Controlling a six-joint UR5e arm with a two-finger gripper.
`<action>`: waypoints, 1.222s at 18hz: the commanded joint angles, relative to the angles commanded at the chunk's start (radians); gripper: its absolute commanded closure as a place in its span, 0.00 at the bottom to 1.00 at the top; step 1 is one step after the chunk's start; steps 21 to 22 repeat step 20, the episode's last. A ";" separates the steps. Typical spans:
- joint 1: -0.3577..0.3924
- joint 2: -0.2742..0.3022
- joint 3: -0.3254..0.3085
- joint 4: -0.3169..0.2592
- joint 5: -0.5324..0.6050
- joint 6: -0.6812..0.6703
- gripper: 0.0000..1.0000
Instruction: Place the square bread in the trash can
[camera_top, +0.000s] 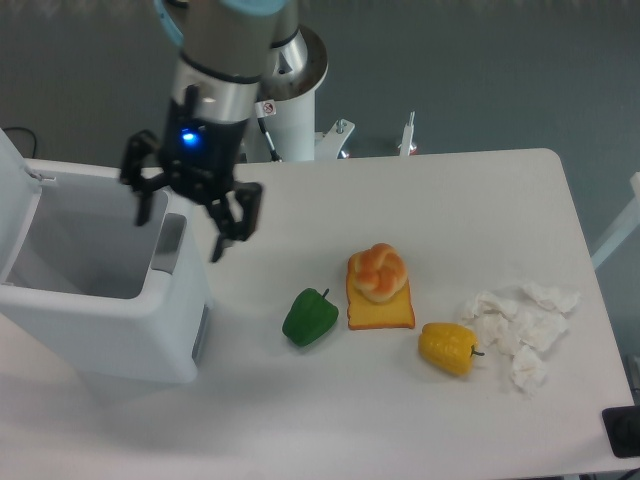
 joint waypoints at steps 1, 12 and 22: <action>0.028 0.005 -0.003 -0.023 0.026 0.060 0.00; 0.243 -0.107 -0.018 -0.166 0.230 0.497 0.00; 0.227 -0.241 -0.003 -0.155 0.275 0.527 0.00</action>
